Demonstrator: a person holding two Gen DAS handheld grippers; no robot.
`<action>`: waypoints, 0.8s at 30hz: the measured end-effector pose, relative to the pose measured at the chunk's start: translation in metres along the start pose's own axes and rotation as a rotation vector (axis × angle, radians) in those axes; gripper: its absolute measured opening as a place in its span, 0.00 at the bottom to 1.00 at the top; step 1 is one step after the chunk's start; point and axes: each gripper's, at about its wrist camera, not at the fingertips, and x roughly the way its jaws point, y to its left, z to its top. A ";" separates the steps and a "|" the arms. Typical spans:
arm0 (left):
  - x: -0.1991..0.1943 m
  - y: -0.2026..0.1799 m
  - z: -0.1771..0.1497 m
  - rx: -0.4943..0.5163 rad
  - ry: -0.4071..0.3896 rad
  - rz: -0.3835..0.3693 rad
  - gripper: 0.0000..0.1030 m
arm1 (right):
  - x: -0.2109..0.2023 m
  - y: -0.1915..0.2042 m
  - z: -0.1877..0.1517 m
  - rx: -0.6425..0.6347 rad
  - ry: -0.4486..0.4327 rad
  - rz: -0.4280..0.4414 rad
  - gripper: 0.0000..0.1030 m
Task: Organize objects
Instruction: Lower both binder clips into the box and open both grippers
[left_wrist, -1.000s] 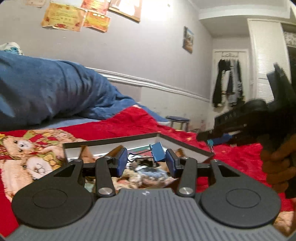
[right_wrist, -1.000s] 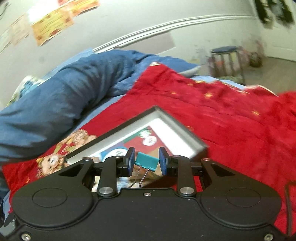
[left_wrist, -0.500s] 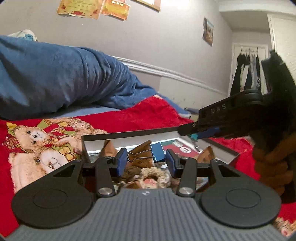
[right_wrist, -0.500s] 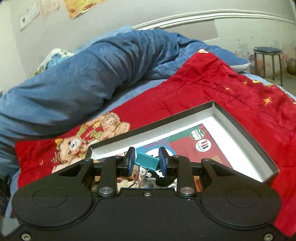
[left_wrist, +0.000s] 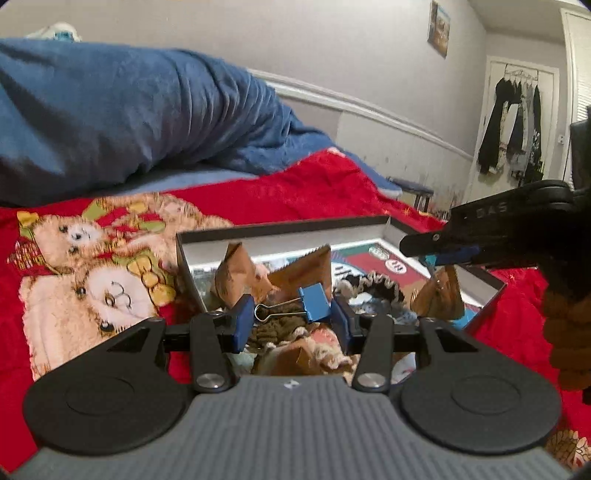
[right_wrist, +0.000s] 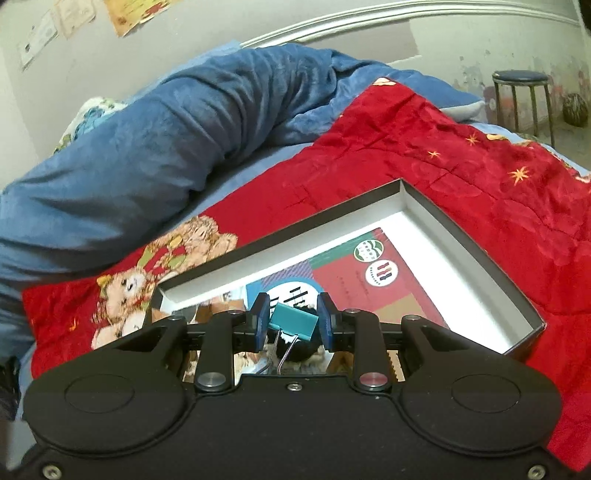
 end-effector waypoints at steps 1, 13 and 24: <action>0.000 0.000 0.000 0.001 0.005 -0.003 0.50 | -0.001 0.002 -0.001 -0.012 0.001 0.002 0.26; 0.004 -0.001 -0.001 -0.001 0.030 -0.001 0.51 | 0.006 0.011 -0.013 -0.053 0.042 -0.031 0.26; 0.007 0.002 -0.001 -0.026 0.061 -0.015 0.52 | 0.010 0.020 -0.018 -0.072 0.042 -0.061 0.26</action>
